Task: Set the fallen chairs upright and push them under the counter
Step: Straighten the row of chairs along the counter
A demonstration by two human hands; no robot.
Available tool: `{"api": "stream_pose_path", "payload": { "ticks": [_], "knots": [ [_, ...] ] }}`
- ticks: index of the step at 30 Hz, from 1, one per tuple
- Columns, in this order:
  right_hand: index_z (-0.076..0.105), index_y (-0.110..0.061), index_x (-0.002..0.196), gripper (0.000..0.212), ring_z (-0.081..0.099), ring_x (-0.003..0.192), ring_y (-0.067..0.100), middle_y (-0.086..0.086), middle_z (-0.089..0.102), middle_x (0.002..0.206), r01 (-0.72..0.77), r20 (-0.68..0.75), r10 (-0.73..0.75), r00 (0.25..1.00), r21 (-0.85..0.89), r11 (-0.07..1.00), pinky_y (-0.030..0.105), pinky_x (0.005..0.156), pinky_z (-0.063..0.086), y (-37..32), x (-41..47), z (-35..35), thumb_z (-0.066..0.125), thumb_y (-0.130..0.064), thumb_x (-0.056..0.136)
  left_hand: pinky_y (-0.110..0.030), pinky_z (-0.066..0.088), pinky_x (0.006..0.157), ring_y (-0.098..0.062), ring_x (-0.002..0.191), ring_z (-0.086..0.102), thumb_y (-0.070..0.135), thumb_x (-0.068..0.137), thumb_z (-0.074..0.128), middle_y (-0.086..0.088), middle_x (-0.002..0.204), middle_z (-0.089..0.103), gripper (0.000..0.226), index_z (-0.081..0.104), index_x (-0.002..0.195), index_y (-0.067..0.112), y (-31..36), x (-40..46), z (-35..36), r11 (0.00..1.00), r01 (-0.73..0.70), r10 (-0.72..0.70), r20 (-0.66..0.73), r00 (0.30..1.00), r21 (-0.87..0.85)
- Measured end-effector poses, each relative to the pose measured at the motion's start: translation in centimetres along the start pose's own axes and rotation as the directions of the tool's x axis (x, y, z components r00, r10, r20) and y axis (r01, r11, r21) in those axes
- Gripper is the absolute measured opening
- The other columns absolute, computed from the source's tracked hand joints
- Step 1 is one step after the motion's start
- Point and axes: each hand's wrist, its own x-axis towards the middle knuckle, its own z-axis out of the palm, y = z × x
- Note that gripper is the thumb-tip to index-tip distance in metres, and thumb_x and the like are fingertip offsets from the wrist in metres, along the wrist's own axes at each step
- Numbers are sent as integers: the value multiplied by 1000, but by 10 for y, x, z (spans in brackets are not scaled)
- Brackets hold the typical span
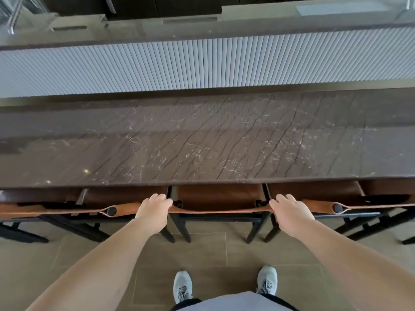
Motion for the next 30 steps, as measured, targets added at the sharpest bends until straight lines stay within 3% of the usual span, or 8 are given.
{"api": "stream_pose_path", "payload": {
  "ticks": [7, 12, 16, 24, 30],
  "knots": [
    [51, -19, 112, 35, 47, 98, 23, 0, 45, 109, -21, -6, 21, 1000, 23, 1000, 33, 64, 46, 1, 3, 6, 56, 0, 83, -35, 46, 69, -20, 87, 42, -7, 80, 46, 3, 89, 41, 29, 55, 90, 19, -8, 2, -1, 999, 7, -6, 49, 999, -36],
    [52, -22, 97, 26, 44, 88, 19, -6, 36, 92, 18, -25, -17, 1000, 46, 999, 34, 64, 49, 8, 3, 10, 55, -2, 81, -38, 50, 74, -20, 89, 41, -5, 83, 46, 2, 91, 44, 25, 58, 90, 16, -5, -2, -3, 999, 29, -26, 62, 998, -46],
    [45, -25, 84, 23, 33, 77, 18, -8, 32, 87, 29, -43, -27, 999, 47, 998, 34, 57, 40, 11, 2, 11, 51, -2, 82, -36, 50, 77, -18, 91, 42, -1, 86, 47, 2, 93, 46, 26, 63, 95, 16, -6, -2, -4, 997, 29, -25, 59, 998, -67],
    [56, -23, 95, 23, 35, 79, 16, -9, 32, 87, 84, -34, -82, 996, 46, 995, 32, 58, 40, 11, -2, 12, 54, -4, 82, -36, 52, 78, -17, 90, 43, 0, 85, 48, 5, 93, 46, 29, 66, 98, 17, -11, -9, 3, 998, 23, -20, 51, 999, -64],
    [55, -23, 96, 21, 45, 89, 18, -7, 41, 96, 105, -30, -104, 994, 33, 994, 31, 58, 39, 8, -7, 16, 54, -6, 84, -29, 44, 68, -14, 88, 40, 0, 86, 47, 6, 88, 44, 28, 66, 92, 20, -16, -13, 8, 999, 1, 2, 57, 998, -52]
  ]
}}
